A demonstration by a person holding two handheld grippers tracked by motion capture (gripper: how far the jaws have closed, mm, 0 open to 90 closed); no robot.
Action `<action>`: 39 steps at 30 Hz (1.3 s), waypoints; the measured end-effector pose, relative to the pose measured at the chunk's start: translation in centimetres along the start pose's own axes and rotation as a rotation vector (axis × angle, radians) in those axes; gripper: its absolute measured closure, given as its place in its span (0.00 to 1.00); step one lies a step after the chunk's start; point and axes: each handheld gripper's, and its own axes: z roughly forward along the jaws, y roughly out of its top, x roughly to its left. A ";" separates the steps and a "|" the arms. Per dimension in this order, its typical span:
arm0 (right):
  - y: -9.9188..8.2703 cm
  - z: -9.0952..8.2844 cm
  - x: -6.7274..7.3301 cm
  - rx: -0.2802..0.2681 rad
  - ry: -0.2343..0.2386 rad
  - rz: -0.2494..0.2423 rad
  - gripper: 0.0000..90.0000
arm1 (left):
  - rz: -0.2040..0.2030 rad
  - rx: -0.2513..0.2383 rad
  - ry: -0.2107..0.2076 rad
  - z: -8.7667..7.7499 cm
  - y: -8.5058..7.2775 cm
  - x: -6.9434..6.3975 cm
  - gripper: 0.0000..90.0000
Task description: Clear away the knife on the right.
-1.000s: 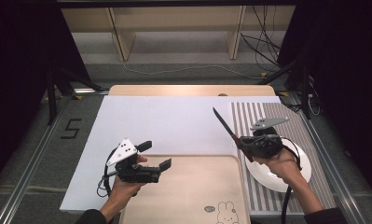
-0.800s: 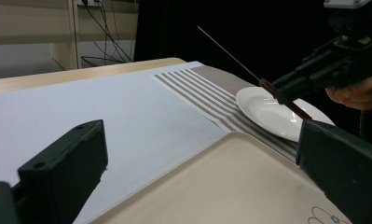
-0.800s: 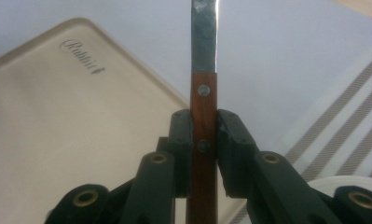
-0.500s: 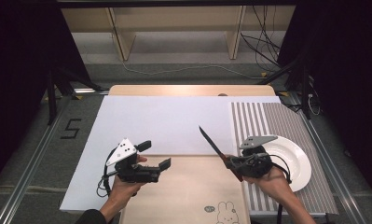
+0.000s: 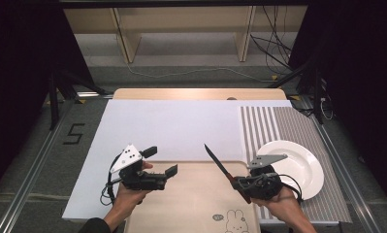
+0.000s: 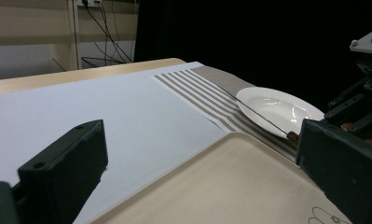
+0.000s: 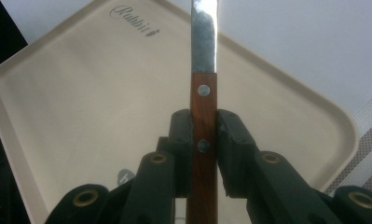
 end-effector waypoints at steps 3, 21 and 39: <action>-0.3 0.1 0.2 0.010 0.003 0.003 0.86 | 0.000 0.001 0.000 0.0 0.0 0.0 0.02; -3.0 2.1 1.3 0.157 0.020 0.033 0.86 | -0.005 -0.003 0.004 -0.1 0.0 0.1 0.02; -3.9 3.6 2.0 0.287 0.012 -0.002 0.86 | 0.000 0.000 0.005 0.0 0.0 0.0 0.02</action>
